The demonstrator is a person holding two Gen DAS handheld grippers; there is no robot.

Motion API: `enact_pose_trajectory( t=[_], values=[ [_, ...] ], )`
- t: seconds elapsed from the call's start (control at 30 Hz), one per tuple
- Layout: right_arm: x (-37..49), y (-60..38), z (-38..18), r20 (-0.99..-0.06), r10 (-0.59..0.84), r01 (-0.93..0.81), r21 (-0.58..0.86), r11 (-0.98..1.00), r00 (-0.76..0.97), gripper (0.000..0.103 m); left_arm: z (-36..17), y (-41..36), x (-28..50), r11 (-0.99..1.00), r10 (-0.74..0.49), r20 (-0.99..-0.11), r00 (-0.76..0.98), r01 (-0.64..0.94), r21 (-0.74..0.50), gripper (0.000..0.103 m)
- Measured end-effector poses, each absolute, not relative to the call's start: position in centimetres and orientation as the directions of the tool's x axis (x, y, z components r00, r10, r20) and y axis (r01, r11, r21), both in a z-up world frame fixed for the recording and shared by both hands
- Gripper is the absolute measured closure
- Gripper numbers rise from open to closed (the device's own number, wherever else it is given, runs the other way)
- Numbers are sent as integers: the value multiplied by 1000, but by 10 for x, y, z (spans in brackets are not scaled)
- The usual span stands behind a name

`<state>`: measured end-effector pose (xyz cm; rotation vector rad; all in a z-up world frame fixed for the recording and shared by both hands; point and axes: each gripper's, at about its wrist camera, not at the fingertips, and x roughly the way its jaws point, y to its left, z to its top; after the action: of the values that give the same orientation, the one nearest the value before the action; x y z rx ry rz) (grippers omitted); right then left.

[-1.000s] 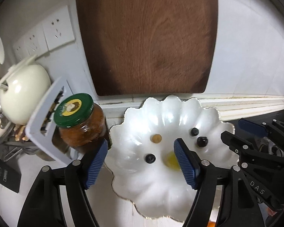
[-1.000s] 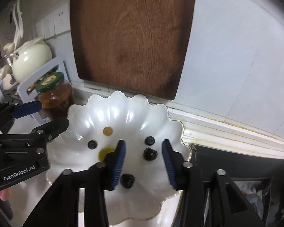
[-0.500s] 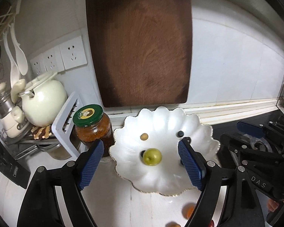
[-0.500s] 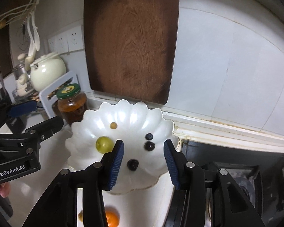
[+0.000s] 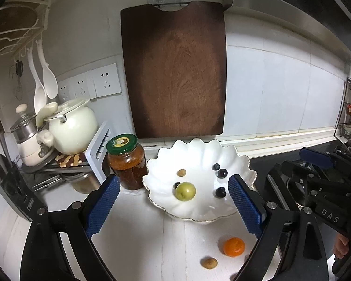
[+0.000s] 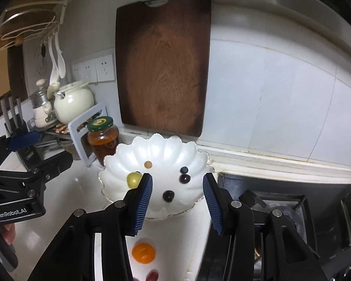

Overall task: Organize fruits
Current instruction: 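Withdraw both open tools from the bowl toward the remaining fruits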

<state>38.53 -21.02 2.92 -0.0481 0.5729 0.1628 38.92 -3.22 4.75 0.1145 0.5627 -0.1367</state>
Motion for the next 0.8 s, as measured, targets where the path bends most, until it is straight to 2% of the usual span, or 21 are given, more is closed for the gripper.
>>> enact_pose_trajectory(
  t=[0.33,0.8],
  values=[
    [352,-209,35,-510,109,-135,-14,991,853,57,50,-28,350,980,-117,-518,847,184,80,8],
    [318,-213,12,-545,117,-141,-2,990,830,57,36,-27,313,969,-128,-520,845,219,116,8]
  ],
)
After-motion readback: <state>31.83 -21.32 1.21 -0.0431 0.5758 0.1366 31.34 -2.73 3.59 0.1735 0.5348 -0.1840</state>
